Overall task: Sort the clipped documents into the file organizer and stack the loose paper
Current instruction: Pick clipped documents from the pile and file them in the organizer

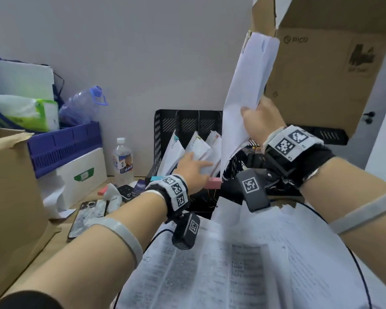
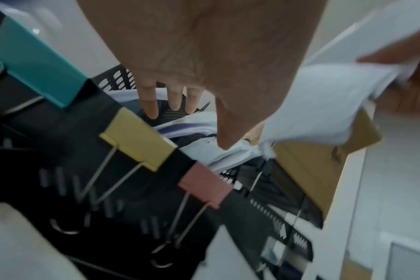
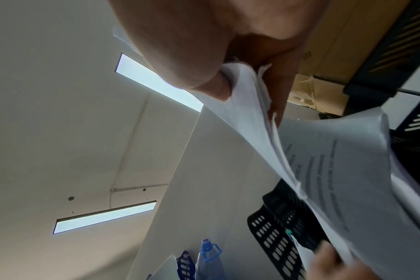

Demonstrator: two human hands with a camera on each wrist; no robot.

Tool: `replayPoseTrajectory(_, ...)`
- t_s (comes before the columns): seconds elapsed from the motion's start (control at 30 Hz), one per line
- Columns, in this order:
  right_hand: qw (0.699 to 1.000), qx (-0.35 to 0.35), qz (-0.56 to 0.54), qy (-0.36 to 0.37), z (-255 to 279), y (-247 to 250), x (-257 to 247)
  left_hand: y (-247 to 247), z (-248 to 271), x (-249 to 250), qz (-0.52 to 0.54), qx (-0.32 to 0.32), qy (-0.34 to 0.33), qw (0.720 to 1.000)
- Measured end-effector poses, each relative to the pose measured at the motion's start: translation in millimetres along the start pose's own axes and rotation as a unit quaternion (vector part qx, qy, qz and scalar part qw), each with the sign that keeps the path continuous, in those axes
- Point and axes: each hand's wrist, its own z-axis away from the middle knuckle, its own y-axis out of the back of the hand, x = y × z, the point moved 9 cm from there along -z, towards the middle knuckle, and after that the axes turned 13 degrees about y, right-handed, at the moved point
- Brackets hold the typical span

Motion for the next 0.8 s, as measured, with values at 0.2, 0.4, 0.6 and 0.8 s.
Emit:
replayPoseTrajectory(0.2, 0.998, -0.010, -0.063, 0.008, -22.2, -12.7, -9.9, -8.6, -25.2, -29.6, -0.044, 0.013, 0.090, 0.995)
replayPoseTrajectory(0.4, 0.993, -0.079, -0.082, -0.011, -33.8, -65.7, 3.6, 24.0, -33.2, -42.6, 0.076, 0.087, 0.101, 0.988)
replayPoseTrajectory(0.6, 0.990, -0.088, -0.110, -0.027, -43.6, -109.3, 9.3, 37.2, -37.7, -50.6, 0.115, 0.095, 0.057, 0.987)
replayPoseTrajectory(0.8, 0.994, -0.076, -0.068, -0.040, -37.0, -139.2, 31.9, 36.0, -39.6, -59.0, 0.133, 0.085, 0.042, 0.987)
